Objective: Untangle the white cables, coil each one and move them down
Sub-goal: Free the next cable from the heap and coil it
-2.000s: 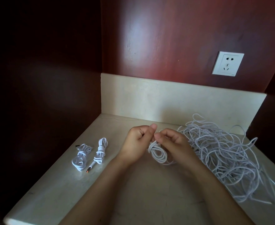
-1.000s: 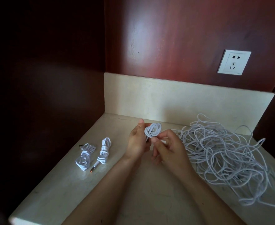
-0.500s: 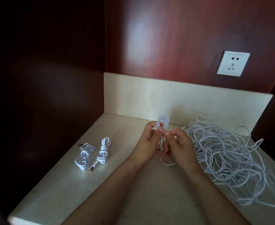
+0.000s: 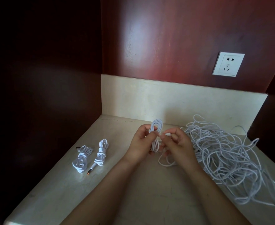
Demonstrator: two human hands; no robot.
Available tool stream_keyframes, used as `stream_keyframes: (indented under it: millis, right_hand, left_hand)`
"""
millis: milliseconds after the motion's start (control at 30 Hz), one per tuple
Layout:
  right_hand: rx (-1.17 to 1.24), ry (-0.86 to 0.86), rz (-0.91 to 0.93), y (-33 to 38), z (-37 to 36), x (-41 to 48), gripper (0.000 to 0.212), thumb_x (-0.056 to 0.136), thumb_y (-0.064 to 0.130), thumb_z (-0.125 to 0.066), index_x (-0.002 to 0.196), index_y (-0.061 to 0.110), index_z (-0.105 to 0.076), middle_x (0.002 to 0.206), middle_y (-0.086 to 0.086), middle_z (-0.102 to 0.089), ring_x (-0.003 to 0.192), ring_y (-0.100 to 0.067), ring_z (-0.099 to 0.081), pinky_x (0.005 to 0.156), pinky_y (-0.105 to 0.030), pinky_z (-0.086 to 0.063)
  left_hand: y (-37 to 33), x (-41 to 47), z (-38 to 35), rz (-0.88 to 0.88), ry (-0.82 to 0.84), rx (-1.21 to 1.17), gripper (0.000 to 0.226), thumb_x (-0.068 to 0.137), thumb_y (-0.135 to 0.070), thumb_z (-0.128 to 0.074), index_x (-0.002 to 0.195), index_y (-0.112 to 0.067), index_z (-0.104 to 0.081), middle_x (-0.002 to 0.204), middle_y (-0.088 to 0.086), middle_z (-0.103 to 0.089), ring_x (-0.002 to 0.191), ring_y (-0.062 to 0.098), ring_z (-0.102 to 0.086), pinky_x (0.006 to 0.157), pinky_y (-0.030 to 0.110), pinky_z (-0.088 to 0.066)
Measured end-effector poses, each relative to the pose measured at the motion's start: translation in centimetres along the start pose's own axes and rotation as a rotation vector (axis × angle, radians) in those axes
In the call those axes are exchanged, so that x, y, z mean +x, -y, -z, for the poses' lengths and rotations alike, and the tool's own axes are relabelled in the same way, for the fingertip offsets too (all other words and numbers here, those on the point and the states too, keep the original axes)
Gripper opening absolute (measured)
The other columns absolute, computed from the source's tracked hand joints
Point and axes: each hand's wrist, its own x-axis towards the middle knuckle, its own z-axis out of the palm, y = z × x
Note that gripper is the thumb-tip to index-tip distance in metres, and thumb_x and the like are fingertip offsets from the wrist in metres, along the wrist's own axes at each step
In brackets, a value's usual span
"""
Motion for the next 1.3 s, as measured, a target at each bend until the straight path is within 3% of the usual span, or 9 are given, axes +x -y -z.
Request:
stream_keyframes:
  millis: [233,367,567,667,733,933,1067,1167,1300]
  right_hand:
    - [0.068,-0.007,-0.062,0.2,0.2,0.2,0.014,0.095,-0.001,-0.055,0.103,0.006,-0.064,0.082,-0.006,-0.067,0.064,-0.008,-0.066,0.047,-0.021,-0.05]
    - [0.182,-0.044,-0.072,0.2,0.3,0.1,0.02,0.097,0.0,-0.053,0.112,0.003,-0.064,0.09,-0.009,-0.068,0.069,-0.005,-0.068,0.052,-0.021,-0.053]
    - [0.305,-0.158,-0.065,0.3,0.4,0.2,0.015,0.091,0.0,-0.062,0.105,0.003,-0.065,0.083,-0.007,-0.074,0.072,-0.013,-0.07,0.057,-0.023,-0.057]
    - [0.28,-0.152,-0.065,0.2,0.4,0.1,0.017,0.089,0.002,-0.065,0.105,-0.004,-0.066,0.087,-0.015,-0.074,0.074,-0.019,-0.07,0.059,-0.025,-0.058]
    - [0.252,-0.13,-0.048,0.2,0.3,0.1,0.016,0.089,0.002,-0.065,0.104,-0.003,-0.069,0.09,-0.017,-0.074,0.076,-0.022,-0.07,0.062,-0.027,-0.059]
    - [0.132,-0.063,0.046,0.5,0.7,0.1,0.019,0.091,-0.001,-0.061,0.095,0.013,-0.072,0.082,0.002,-0.076,0.073,-0.01,-0.07,0.056,-0.02,-0.055]
    - [0.136,-0.043,0.043,0.5,0.9,0.1,0.02,0.091,-0.004,-0.06,0.096,0.011,-0.073,0.087,0.001,-0.077,0.076,-0.011,-0.072,0.059,-0.02,-0.055]
    - [0.183,-0.083,0.007,0.3,0.9,0.1,0.017,0.088,-0.005,-0.063,0.095,0.006,-0.073,0.084,-0.002,-0.077,0.073,-0.014,-0.072,0.062,-0.021,-0.056]
    - [0.321,-0.157,-0.062,0.4,1.2,0.3,0.019,0.085,-0.002,-0.068,0.103,-0.006,-0.067,0.094,-0.017,-0.075,0.083,-0.026,-0.073,0.075,-0.033,-0.061]
  left_hand:
    - [-0.8,-0.3,0.2,0.088,0.002,-0.121,0.008,0.097,-0.017,-0.056,0.091,-0.012,-0.059,0.056,-0.001,-0.053,0.044,0.011,-0.052,0.041,0.018,-0.034]
    - [-0.8,-0.4,0.1,0.092,0.047,-0.156,0.015,0.096,-0.018,-0.055,0.085,-0.02,-0.066,0.062,0.0,-0.054,0.054,0.016,-0.05,0.047,0.02,-0.033]
    - [-0.9,-0.7,0.1,0.06,0.145,-0.171,0.016,0.098,-0.026,-0.055,0.096,-0.025,-0.07,0.072,0.0,-0.058,0.057,0.01,-0.054,0.049,0.018,-0.041]
    - [-0.8,-0.9,0.1,0.018,0.197,-0.163,0.018,0.099,-0.029,-0.052,0.105,-0.026,-0.069,0.078,-0.002,-0.063,0.063,0.008,-0.056,0.058,0.019,-0.046]
    - [-0.9,-0.9,0.2,0.013,0.208,-0.161,0.02,0.1,-0.027,-0.05,0.11,-0.023,-0.067,0.075,-0.005,-0.064,0.062,0.006,-0.056,0.055,0.017,-0.045]
    - [-1.1,-1.1,0.3,0.089,0.295,-0.253,0.026,0.101,-0.021,-0.047,0.119,-0.012,-0.065,0.078,0.0,-0.062,0.055,0.007,-0.053,0.047,0.015,-0.044]
    - [-1.0,-0.9,0.5,0.156,0.326,-0.234,0.033,0.1,-0.026,-0.05,0.125,-0.009,-0.063,0.091,0.007,-0.061,0.059,0.01,-0.054,0.052,0.016,-0.046]
    - [-0.9,-0.9,0.7,0.163,0.324,-0.188,0.031,0.099,-0.029,-0.052,0.122,-0.014,-0.066,0.097,0.012,-0.058,0.059,0.01,-0.057,0.055,0.019,-0.043]
    - [-0.4,-0.8,0.6,0.136,0.31,-0.106,0.021,0.097,-0.029,-0.056,0.107,-0.02,-0.072,0.085,0.011,-0.058,0.058,0.012,-0.056,0.053,0.021,-0.042]
